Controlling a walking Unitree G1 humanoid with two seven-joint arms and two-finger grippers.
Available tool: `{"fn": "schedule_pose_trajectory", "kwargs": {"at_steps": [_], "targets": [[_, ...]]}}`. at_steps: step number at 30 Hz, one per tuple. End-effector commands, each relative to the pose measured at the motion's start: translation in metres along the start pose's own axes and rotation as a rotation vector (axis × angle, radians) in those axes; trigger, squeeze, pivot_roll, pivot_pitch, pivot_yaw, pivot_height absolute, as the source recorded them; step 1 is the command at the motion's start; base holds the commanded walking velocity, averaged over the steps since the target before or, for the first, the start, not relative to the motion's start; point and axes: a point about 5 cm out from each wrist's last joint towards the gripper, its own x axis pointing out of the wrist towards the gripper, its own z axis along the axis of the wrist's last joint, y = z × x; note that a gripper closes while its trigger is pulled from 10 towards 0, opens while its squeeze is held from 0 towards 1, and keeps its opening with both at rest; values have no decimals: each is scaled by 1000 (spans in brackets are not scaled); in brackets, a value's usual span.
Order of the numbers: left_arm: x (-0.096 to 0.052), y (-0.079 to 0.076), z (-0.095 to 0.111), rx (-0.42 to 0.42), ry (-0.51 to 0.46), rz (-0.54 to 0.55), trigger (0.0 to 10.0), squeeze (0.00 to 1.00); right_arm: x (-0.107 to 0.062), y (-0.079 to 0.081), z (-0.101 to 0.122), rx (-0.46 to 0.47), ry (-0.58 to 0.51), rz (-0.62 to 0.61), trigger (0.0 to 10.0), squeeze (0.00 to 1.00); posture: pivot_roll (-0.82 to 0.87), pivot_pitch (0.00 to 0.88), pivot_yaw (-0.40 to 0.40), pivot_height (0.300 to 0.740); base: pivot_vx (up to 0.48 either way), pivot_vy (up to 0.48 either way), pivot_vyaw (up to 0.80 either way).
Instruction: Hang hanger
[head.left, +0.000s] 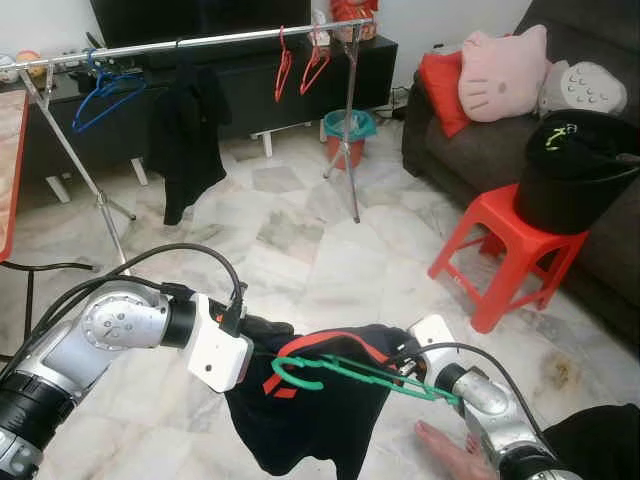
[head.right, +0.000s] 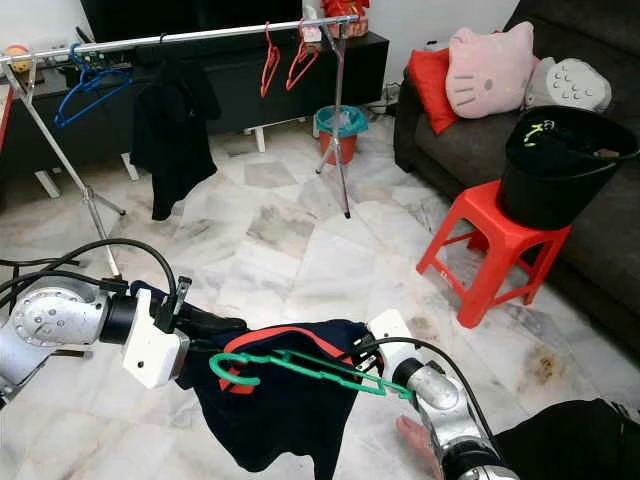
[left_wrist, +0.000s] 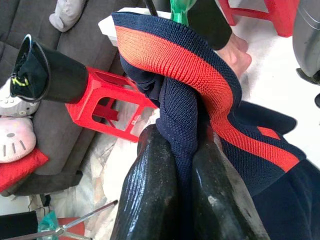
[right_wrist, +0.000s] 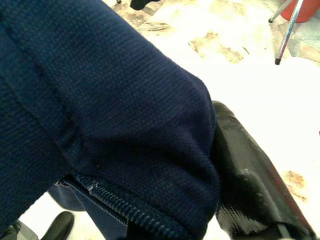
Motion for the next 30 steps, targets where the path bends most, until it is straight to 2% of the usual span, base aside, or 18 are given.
{"fn": "schedule_pose_trajectory", "kwargs": {"at_steps": [1,6,10,12,14,15,17,20,24,30], "targets": [[-1,5,5,23,-24,17,10000,0,-2,-1,-3,18,10,-20,10000,1000,-83,0,-20,740,0,0,0],[-2,5,2,29,-16,-3,10000,0,-2,-6,1,16,-12,-42,10000,1000,-86,0,-18,740,0,0,0],[-1,2,2,14,-20,-24,10000,0,-1,-5,7,45,-54,-2,10000,1000,-88,0,-16,740,0,0,0],[-1,2,2,9,-19,-27,10000,0,0,-2,8,67,-64,38,10000,1000,-88,0,-16,740,0,0,0],[0,1,1,1,-18,-32,10000,0,-1,5,6,71,-55,145,10000,1000,-88,0,-16,740,0,0,0],[0,1,1,1,-18,-32,10000,0,-1,5,6,71,-55,145,10000,1000,-88,0,-16,740,0,0,0],[0,0,0,-11,-18,-31,10000,0,-7,13,-1,75,-21,284,10000,1000,-92,0,-17,740,0,0,0],[1,0,0,-21,-21,-26,10000,0,-13,16,-9,54,17,353,10000,1000,-94,0,-18,740,0,0,0],[0,-2,0,-35,-26,-22,10000,0,-19,16,-17,51,55,386,10000,1000,-94,0,-18,740,0,0,0],[-1,-4,0,-45,-29,-28,10000,0,-34,14,-26,80,108,508,10000,1000,-94,0,-16,740,0,0,0]]}}
